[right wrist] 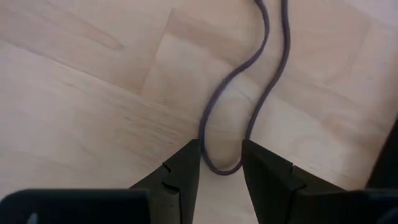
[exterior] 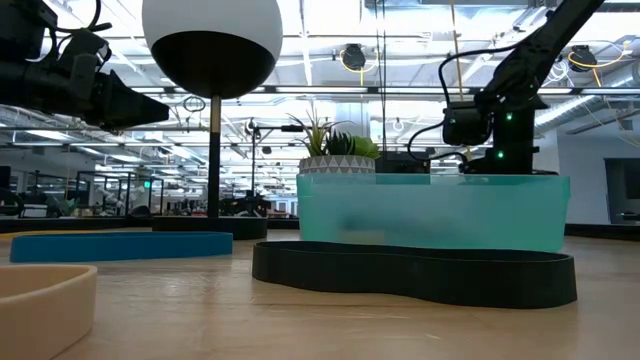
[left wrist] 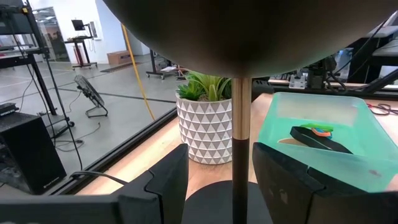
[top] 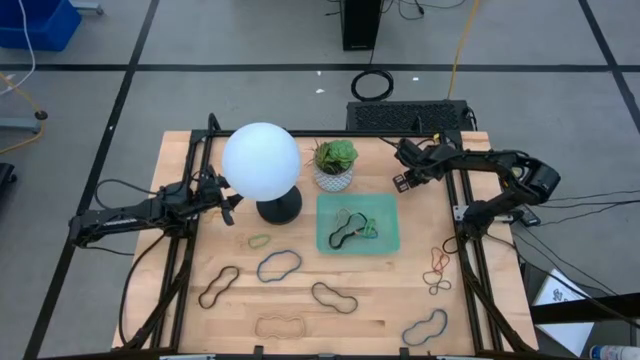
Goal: Pick and place rubber bands into bin
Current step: Put the top violet rubber band into the blue bin
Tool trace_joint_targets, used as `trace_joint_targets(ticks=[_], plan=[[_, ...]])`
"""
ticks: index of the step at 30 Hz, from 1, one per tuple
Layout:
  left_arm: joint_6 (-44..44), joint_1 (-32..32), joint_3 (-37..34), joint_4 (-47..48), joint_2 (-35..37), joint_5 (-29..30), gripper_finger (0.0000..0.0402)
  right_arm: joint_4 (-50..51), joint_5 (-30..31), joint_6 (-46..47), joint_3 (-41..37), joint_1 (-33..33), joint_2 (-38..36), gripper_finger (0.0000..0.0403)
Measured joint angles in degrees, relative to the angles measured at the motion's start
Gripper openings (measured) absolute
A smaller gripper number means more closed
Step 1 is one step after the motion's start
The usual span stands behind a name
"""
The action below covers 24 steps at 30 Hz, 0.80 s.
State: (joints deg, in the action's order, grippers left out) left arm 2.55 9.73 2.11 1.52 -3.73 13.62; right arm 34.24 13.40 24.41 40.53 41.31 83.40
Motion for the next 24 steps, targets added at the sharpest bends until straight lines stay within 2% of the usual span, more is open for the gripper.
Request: trace_joint_targets(ticks=[10, 19, 24], plan=[[0.0, 0.0, 0.0, 0.0, 0.0, 0.0, 0.0186, 1.7, -1.5, 4.1, 0.0, 0.0, 0.0, 0.0109], [0.0, 0.0, 0.0, 0.0, 0.0, 0.0, 0.0186, -1.0, -5.2, 3.3, -4.8, 0.1, -0.1, 0.0063], [0.0, 0.0, 0.0, 0.0, 0.0, 0.0, 0.0186, -3.3, -5.1, 2.2, -8.3, 0.1, -0.3, 0.0042]])
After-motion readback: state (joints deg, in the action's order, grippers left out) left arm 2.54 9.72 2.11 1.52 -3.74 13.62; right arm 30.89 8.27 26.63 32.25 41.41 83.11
